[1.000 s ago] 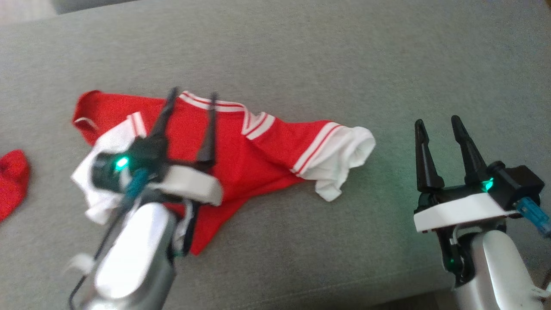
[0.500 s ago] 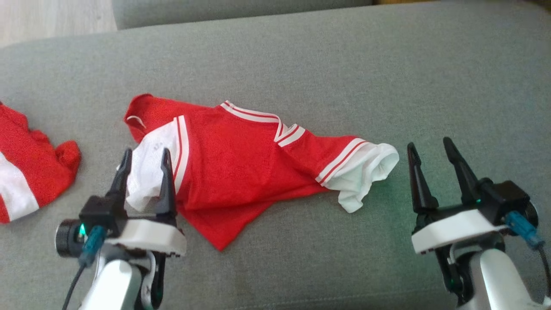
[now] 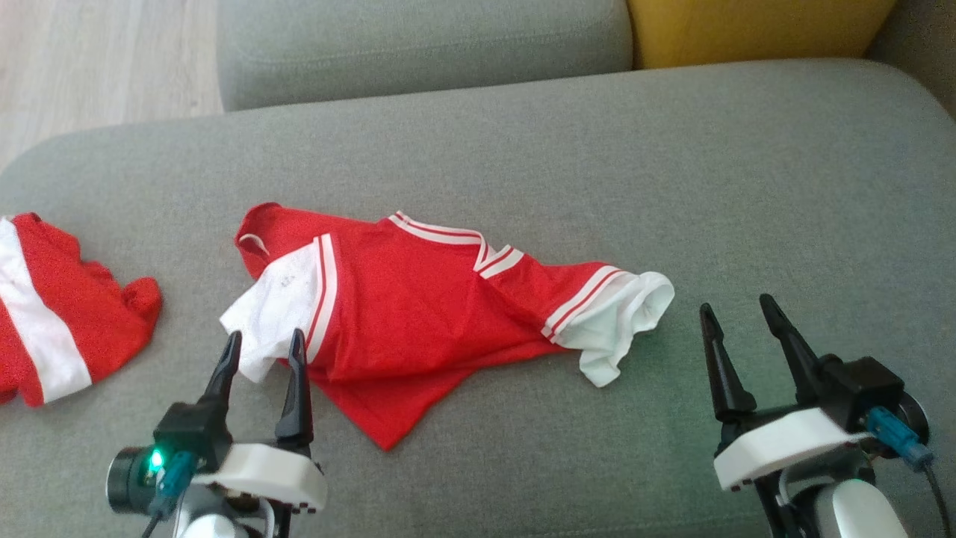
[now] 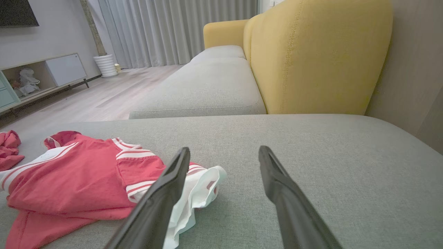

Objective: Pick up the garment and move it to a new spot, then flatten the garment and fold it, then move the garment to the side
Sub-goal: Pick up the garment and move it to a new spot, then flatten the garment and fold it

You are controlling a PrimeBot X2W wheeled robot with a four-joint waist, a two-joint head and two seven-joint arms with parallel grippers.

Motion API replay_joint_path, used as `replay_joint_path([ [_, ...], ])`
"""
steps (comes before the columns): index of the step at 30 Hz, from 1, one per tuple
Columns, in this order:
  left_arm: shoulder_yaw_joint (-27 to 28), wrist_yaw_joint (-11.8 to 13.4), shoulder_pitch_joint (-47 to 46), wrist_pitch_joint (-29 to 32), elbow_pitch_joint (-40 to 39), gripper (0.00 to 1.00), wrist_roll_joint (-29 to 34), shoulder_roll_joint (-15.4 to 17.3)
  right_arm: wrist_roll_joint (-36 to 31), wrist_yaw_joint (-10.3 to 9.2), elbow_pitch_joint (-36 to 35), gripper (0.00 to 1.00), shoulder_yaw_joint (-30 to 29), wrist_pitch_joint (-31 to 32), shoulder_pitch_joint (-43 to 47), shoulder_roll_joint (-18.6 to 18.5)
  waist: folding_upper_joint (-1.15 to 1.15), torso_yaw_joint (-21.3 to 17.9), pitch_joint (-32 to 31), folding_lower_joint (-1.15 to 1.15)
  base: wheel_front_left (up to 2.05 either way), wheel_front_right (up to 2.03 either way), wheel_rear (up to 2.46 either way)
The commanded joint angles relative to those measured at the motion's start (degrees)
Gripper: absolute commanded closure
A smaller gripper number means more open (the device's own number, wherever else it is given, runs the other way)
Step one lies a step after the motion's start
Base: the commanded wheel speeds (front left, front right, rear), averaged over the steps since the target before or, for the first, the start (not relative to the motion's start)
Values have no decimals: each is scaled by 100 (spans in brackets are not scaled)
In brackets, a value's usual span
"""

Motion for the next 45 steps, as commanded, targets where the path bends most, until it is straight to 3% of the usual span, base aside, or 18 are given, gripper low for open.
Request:
replay_joint_path([
  [1,184,34,-134,-69,-221,0,-5,124,26,44,-261,0,115,24,-82,-57,0,3,-70,0,0,0,0],
  [45,37,224,-290,-65,-284,0,110,171,56,44,-304,0,180,123,-128,-12,0,47,251,0,0,0,0],
])
